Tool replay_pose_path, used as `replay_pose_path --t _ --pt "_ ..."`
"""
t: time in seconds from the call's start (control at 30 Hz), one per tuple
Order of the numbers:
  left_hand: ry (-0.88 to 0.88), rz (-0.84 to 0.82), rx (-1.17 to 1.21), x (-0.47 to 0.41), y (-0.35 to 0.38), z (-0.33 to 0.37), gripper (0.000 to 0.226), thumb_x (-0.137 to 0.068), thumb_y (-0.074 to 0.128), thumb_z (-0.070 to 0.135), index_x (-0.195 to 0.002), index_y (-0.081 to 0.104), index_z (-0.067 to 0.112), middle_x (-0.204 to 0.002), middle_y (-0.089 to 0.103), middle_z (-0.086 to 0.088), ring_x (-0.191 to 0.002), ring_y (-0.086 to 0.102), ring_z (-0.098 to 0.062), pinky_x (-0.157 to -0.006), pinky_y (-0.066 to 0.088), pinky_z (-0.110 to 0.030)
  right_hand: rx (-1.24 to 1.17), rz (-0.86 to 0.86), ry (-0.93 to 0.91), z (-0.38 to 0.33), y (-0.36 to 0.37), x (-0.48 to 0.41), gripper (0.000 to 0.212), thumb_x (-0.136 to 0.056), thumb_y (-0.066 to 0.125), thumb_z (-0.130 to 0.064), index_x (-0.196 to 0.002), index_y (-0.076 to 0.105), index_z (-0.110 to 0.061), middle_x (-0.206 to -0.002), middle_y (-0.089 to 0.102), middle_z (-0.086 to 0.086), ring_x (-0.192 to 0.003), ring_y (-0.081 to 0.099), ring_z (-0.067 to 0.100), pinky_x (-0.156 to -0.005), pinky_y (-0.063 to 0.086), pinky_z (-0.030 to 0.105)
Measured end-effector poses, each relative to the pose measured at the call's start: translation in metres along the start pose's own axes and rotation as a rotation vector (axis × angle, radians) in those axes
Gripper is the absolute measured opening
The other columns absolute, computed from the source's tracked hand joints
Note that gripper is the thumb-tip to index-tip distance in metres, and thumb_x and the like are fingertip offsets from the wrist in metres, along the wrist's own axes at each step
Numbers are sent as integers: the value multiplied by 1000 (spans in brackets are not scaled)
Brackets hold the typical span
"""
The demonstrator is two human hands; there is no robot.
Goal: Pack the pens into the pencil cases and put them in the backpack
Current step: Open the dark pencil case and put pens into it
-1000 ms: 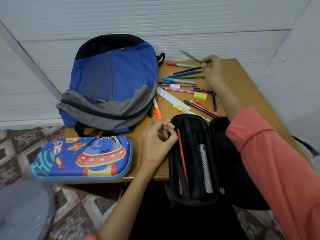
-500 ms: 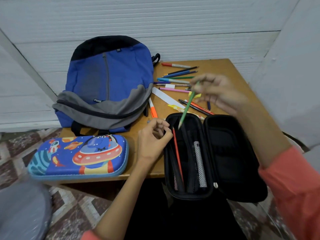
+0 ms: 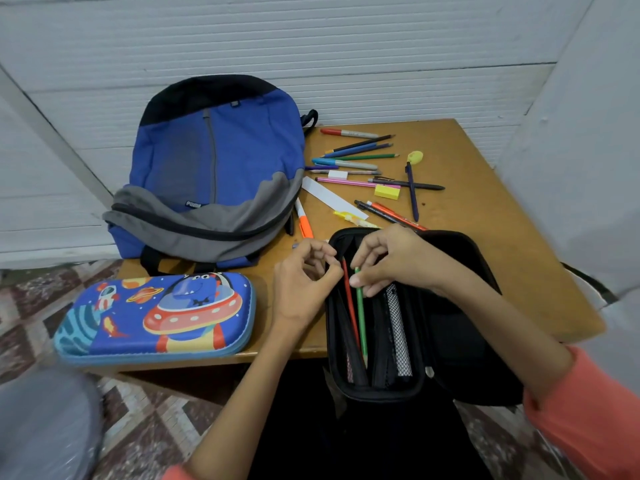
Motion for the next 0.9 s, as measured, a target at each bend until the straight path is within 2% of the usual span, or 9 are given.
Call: replay_pose_path --t 0.13,0.33,0.4,0.5,0.57,0.67,0.73,0.8,0.9 --pt "2 -4 -30 0 0 0 19 -77 70 1 -83 66 19 -72 63 7 -61 52 -3 -58 39 -12 108 19 8 0 8 3 21 -75 79 -5 -91 66 1 -73 71 13 -67 73 26 -71 61 39" --pt "-5 0 -24 0 -1 0 14 -76 68 7 -83 66 19 -74 64 6 -61 53 -3 -58 40 -14 285 -30 11 -9 11 1 20 -81 76 -16 -96 69 -4 -71 73 14 -64 73 23 -68 61 32" --pt "-10 2 -18 1 0 0 14 -77 69 4 -83 66 17 -72 64 4 -60 51 -3 -59 39 -13 241 -22 8 -16 0 -7 20 -82 75 -14 -97 67 -5 -71 71 16 -60 71 25 -61 61 32" --pt "-15 4 -8 1 0 1 17 -78 68 -1 -82 67 16 -73 65 0 -61 51 -5 -60 40 -13 225 192 -36 -25 -43 -38 11 -87 69 -7 -95 67 -1 -69 67 15 -50 65 17 -44 51 22" --pt "-13 -6 -3 1 0 2 19 -78 68 -2 -82 66 17 -77 65 1 -62 52 -4 -60 41 -14 343 423 -74 -25 -83 -72 8 -89 65 -6 -96 68 -4 -80 69 11 -62 65 16 -53 50 25" --pt "-11 -10 5 1 0 2 16 -77 68 3 -82 66 18 -76 64 3 -63 52 -5 -61 43 -17 578 698 -51 -15 -132 -119 20 -93 55 -8 -107 69 -11 -110 65 11 -98 61 26 -77 47 32" --pt "-14 -9 10 -1 -1 0 14 -76 66 7 -82 65 20 -73 63 5 -63 52 -5 -61 43 -17 750 732 3 -8 -146 -143 31 -96 48 -10 -123 62 -14 -122 58 16 -110 55 33 -87 46 39" --pt "-11 -16 -2 -1 -1 -1 17 -76 66 7 -82 65 23 -71 61 8 -63 52 -4 -61 42 -17 948 689 43 -4 -145 -156 36 -97 51 -17 -132 56 -17 -129 53 18 -121 46 36 -98 40 44" --pt "-4 -22 -12 -1 0 -1 19 -78 68 3 -82 65 21 -71 61 8 -63 52 -5 -60 42 -17 1005 726 50 3 -143 -165 33 -97 51 -16 -130 56 -15 -129 53 18 -126 40 35 -101 33 44"
Point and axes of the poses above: each hand's wrist, its own x-axis away from the middle knuckle, its own y-axis out of the palm, z = x × y, the point moved 5 cm from there along -x, towards the middle knuckle
